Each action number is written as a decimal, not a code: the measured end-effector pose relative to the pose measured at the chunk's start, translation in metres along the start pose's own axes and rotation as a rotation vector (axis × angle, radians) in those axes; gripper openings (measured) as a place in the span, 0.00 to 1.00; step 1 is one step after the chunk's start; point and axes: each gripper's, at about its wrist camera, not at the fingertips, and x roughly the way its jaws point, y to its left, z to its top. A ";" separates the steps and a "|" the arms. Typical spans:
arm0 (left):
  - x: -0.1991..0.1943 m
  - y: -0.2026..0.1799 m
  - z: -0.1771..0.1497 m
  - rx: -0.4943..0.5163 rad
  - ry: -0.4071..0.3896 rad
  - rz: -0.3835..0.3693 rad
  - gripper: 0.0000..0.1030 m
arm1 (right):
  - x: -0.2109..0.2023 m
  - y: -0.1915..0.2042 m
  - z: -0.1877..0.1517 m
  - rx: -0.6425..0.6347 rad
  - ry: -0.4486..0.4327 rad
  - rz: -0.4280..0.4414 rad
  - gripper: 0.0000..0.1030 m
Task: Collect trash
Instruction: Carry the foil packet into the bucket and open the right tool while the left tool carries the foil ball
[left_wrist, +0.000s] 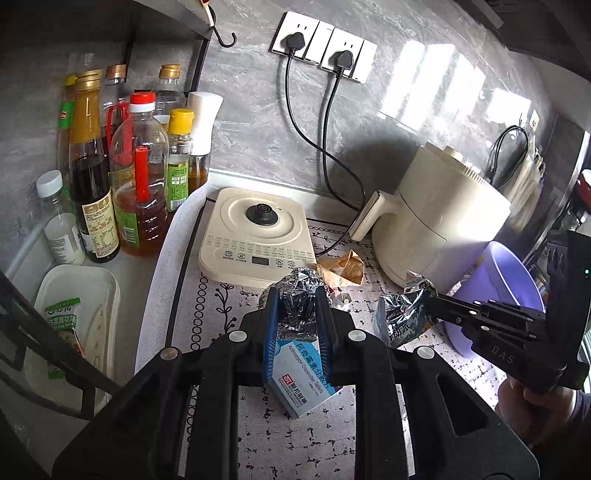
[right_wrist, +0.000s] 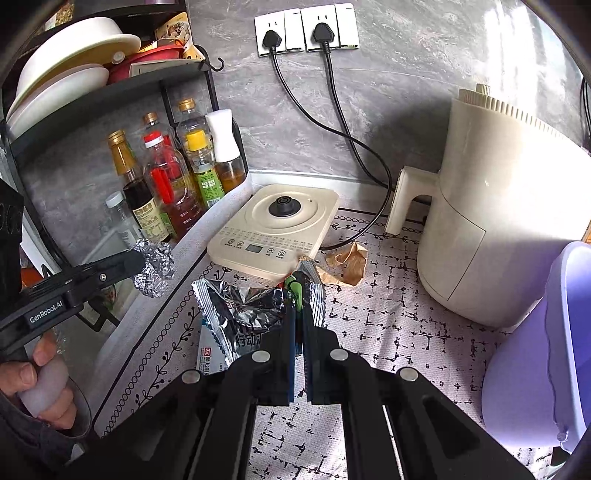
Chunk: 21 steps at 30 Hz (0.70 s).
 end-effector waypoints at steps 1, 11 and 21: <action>-0.003 -0.001 0.000 -0.008 -0.005 0.008 0.19 | -0.002 -0.001 0.001 -0.007 -0.002 0.009 0.05; -0.027 -0.041 0.010 -0.004 -0.061 0.086 0.19 | -0.051 -0.031 0.024 -0.032 -0.111 0.038 0.05; -0.030 -0.097 0.024 -0.002 -0.125 0.116 0.19 | -0.104 -0.079 0.040 -0.098 -0.216 0.018 0.05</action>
